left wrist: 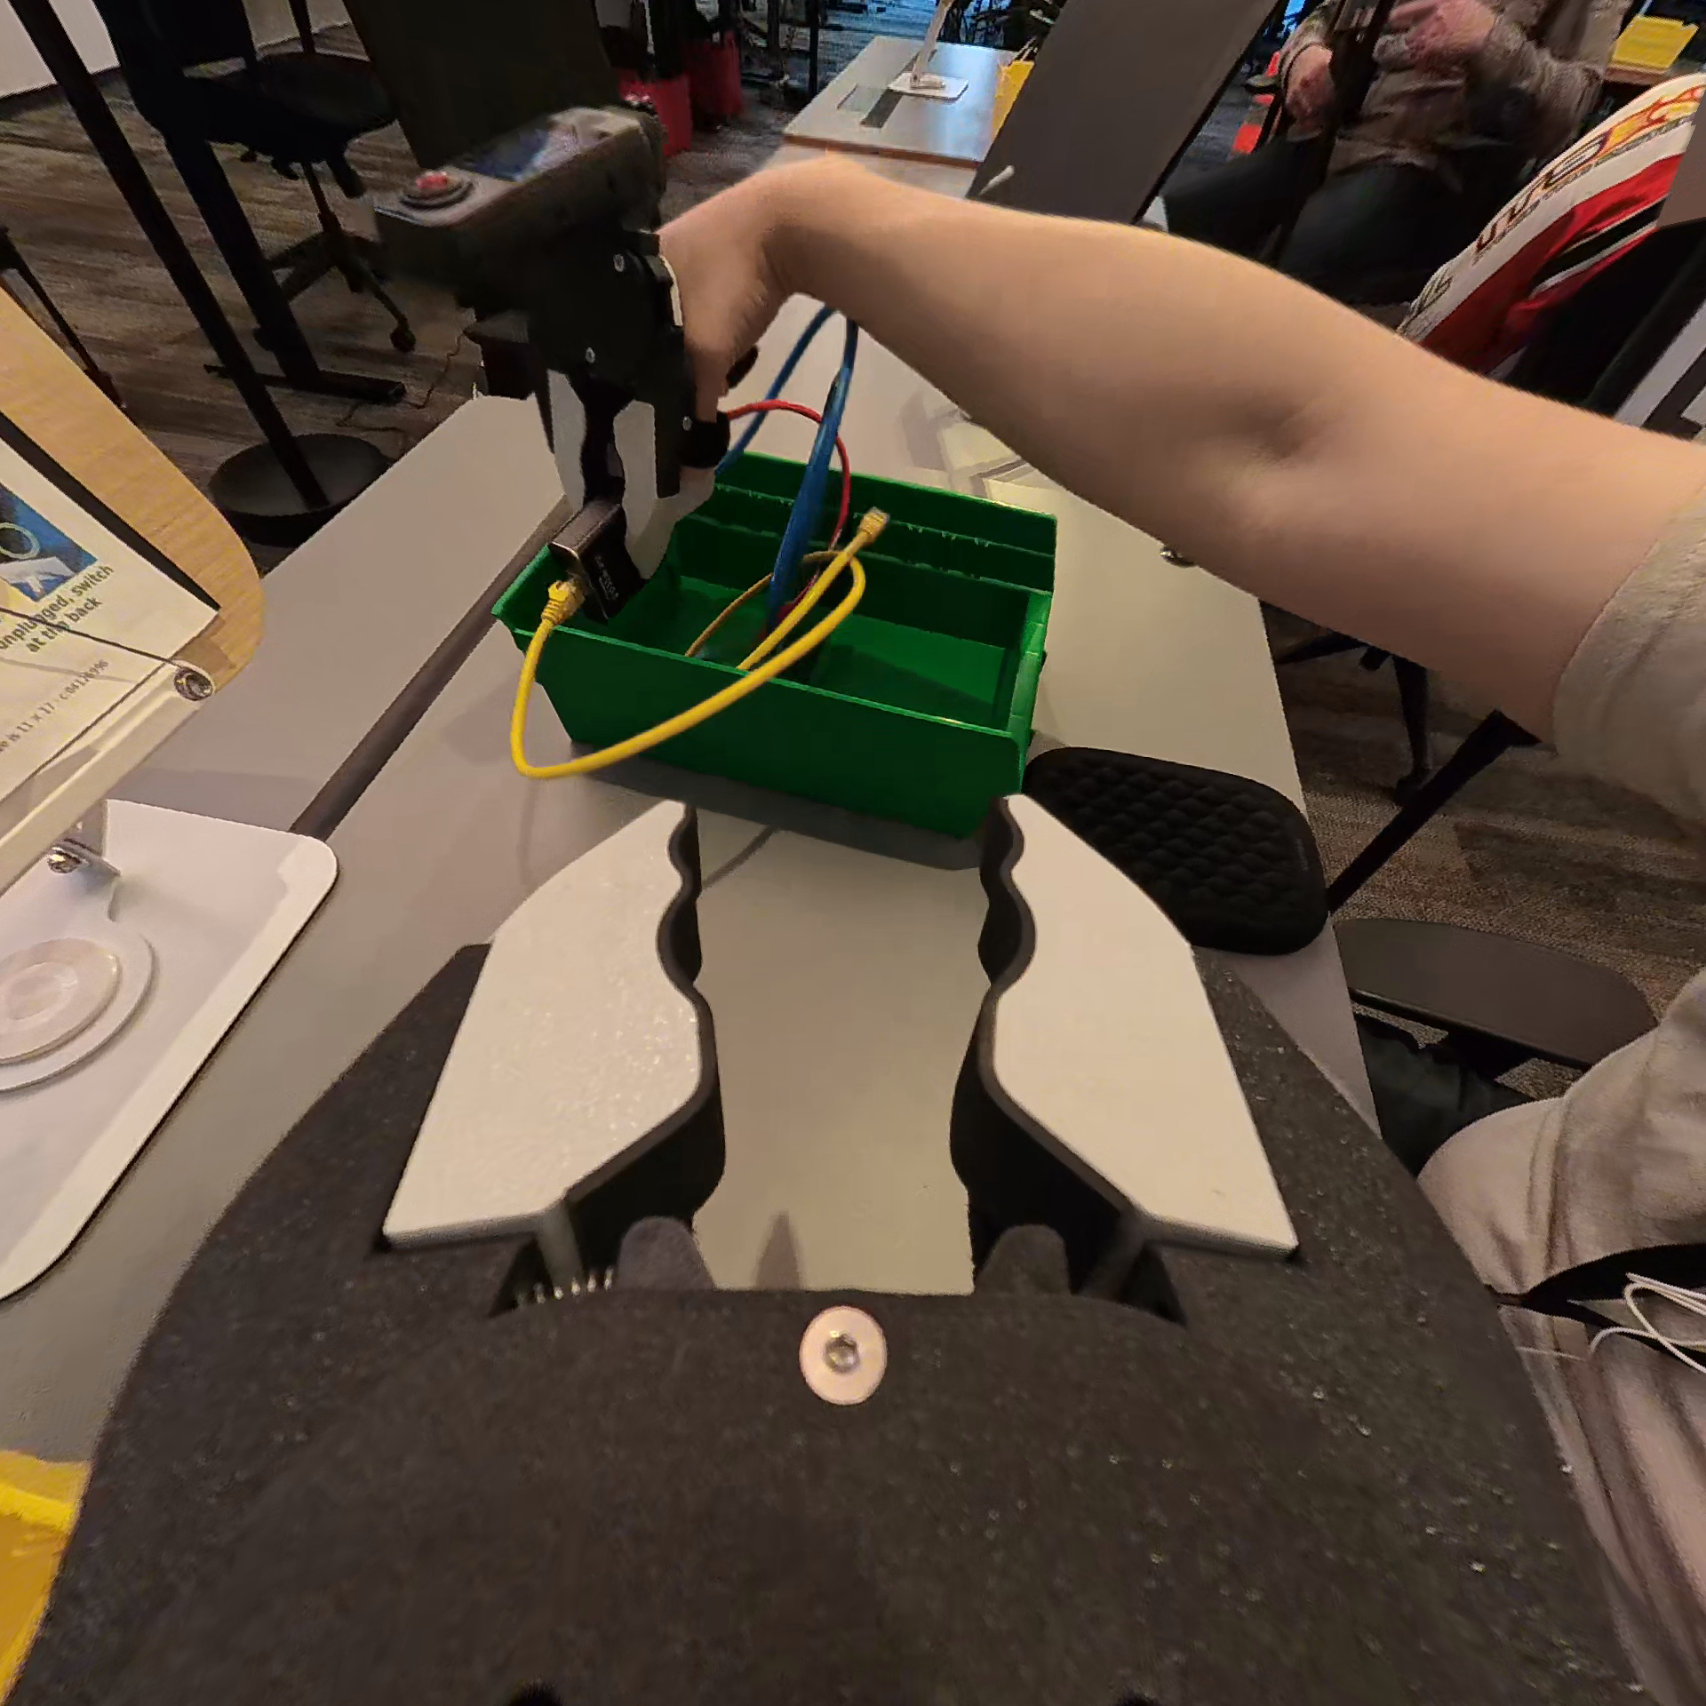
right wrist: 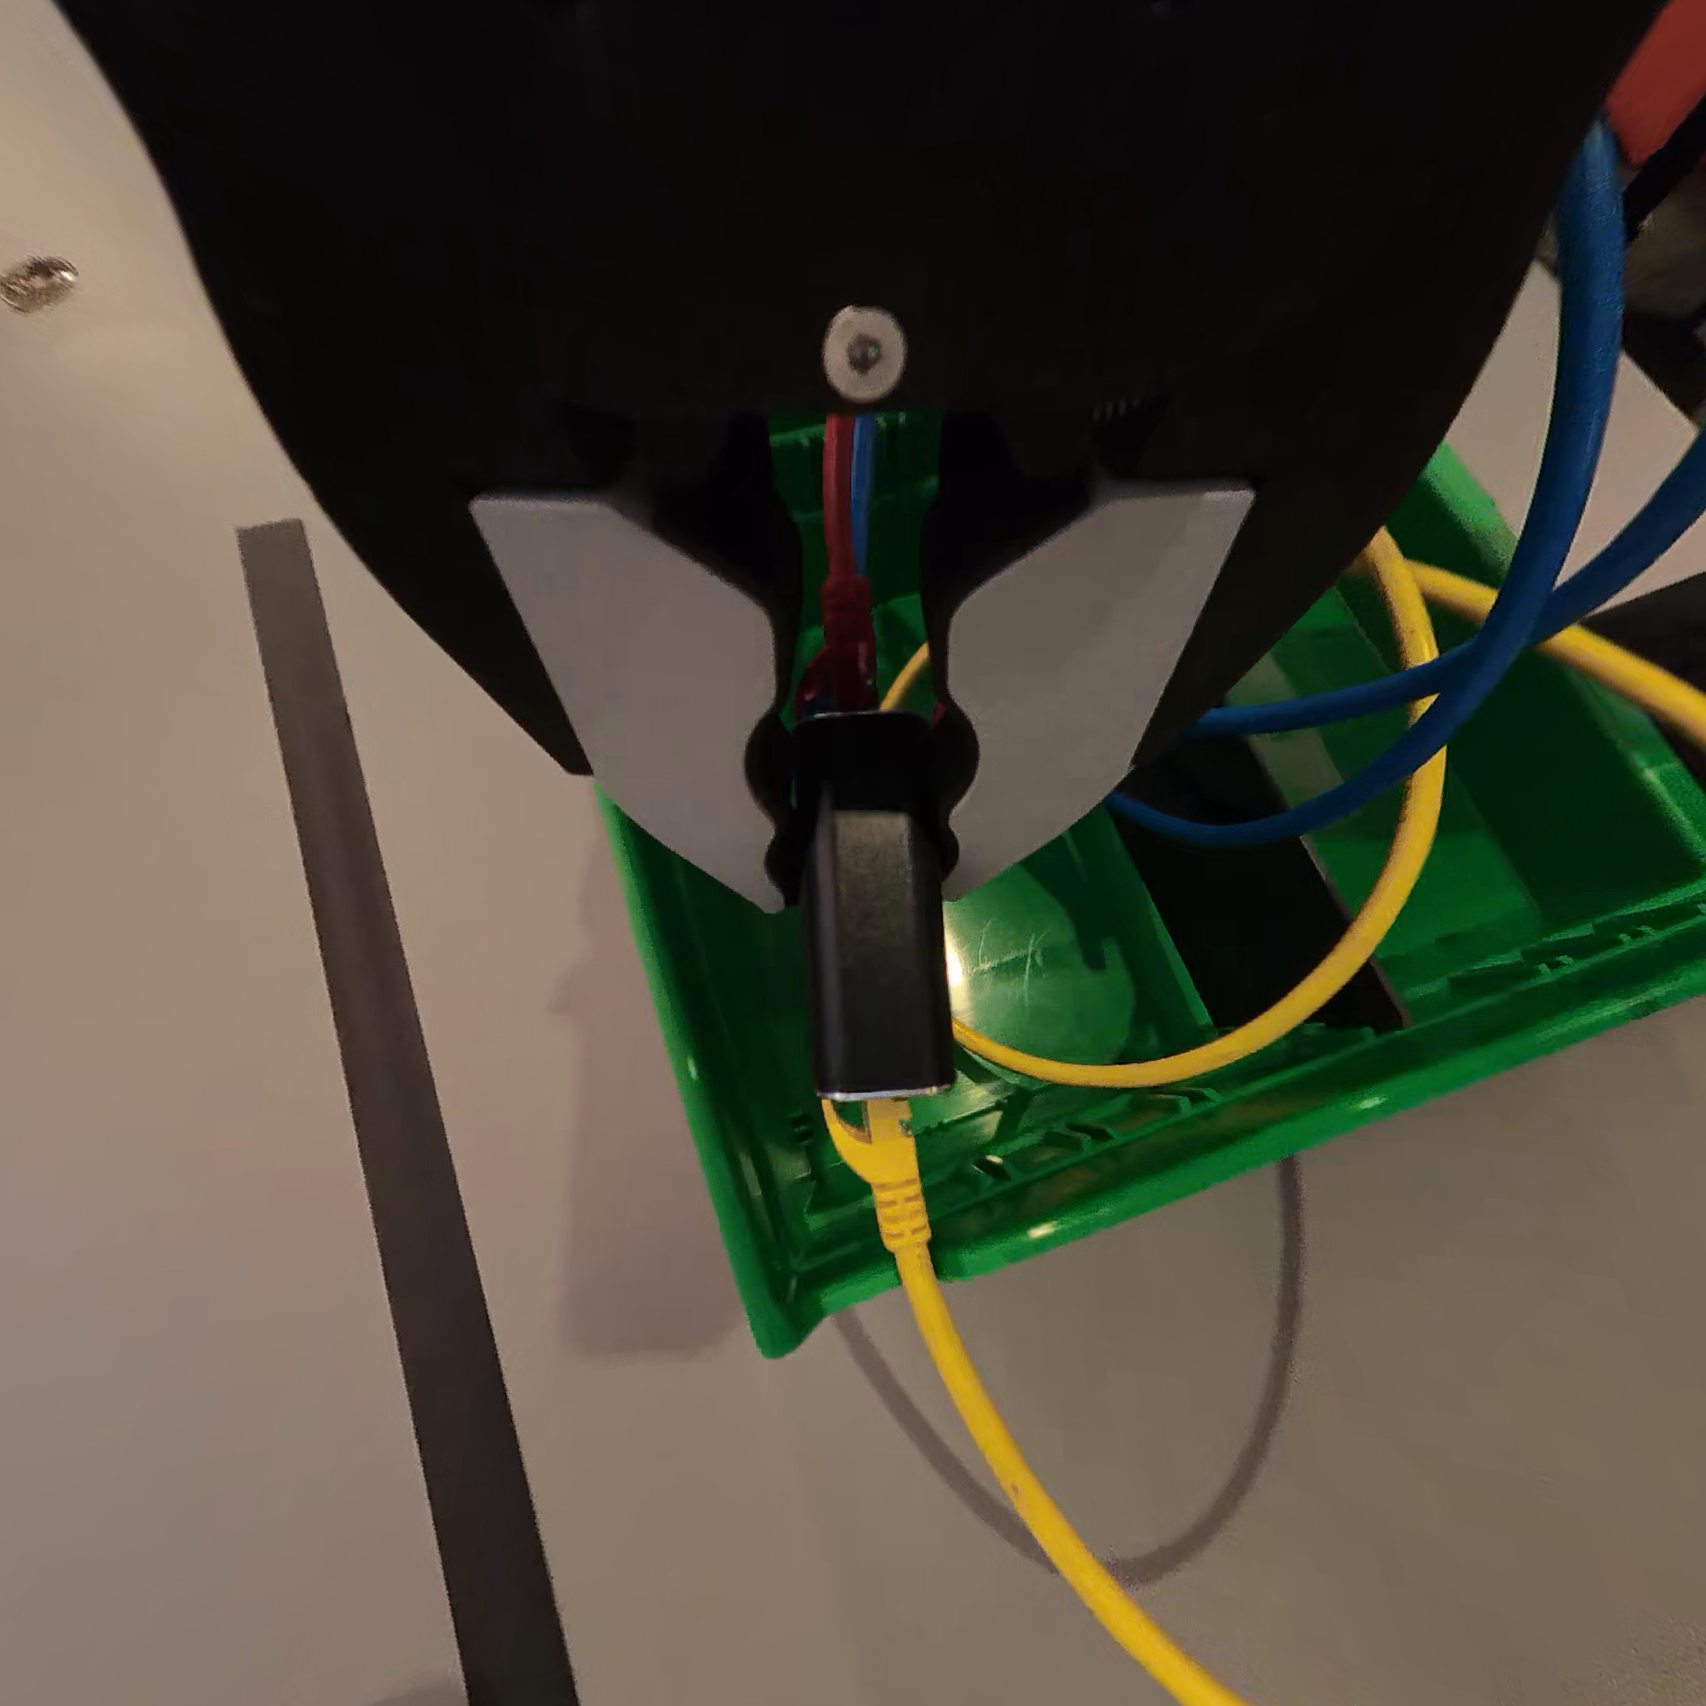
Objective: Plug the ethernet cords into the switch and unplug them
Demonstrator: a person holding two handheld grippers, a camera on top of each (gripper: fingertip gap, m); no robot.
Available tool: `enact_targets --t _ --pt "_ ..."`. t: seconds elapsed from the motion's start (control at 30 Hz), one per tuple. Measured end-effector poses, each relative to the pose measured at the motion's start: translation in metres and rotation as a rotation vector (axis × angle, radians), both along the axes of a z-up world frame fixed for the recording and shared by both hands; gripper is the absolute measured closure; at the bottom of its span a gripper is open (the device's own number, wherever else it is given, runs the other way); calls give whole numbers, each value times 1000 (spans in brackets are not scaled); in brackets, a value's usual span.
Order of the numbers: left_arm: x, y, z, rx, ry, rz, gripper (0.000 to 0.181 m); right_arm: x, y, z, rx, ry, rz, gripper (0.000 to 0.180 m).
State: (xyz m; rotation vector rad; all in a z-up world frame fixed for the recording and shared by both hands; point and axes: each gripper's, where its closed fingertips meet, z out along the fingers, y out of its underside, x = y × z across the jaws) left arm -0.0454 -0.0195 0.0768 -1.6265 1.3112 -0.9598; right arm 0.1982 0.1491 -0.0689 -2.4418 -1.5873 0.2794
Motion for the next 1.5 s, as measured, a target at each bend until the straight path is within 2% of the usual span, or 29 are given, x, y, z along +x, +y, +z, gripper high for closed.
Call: enact_targets --t 0.13,0.27,0.47,0.7,0.77,0.83,0.87,0.93,1.03,1.1,1.17,1.23,1.33,1.43,1.5 --pt "4 0 -6 -7 23 -4 122 3 0 -13 15 33 -20 151" --pt "6 0 -10 -6 43 -6 122 12 -2 -23 14 -59 6 150" --pt "5 0 -8 -4 36 -2 122 21 13 6 151 -257 105 147" --pt "5 -3 -7 2 41 -10 122 18 9 39 150 -339 124 149" --pt "4 -4 -6 6 39 -12 122 8 11 56 207 -292 134 157" --pt "3 -4 -4 6 33 -12 123 -3 7 68 214 -225 143 177" --pt "3 -5 -3 5 31 -13 123 -6 6 70 217 -214 146 177" --pt "2 -5 -3 5 29 -12 123 -6 5 67 213 -228 142 177" --pt "1 -7 1 14 23 -15 123 4 4 43 178 -299 118 178" --pt "-1 -9 5 26 14 -16 122 13 5 27 180 -366 100 178" --pt "-5 -11 10 35 -3 -14 122 14 8 25 226 -389 108 178" --pt "-15 -9 17 46 -13 8 122 2 9 43 321 -316 99 178" --pt "-48 3 27 85 14 144 122 -30 0 110 589 -41 -2 178" --pt "-110 23 25 85 119 402 121 -25 -45 175 825 197 -268 161" --pt "-162 35 18 36 181 610 117 5 -87 179 907 262 -489 153"
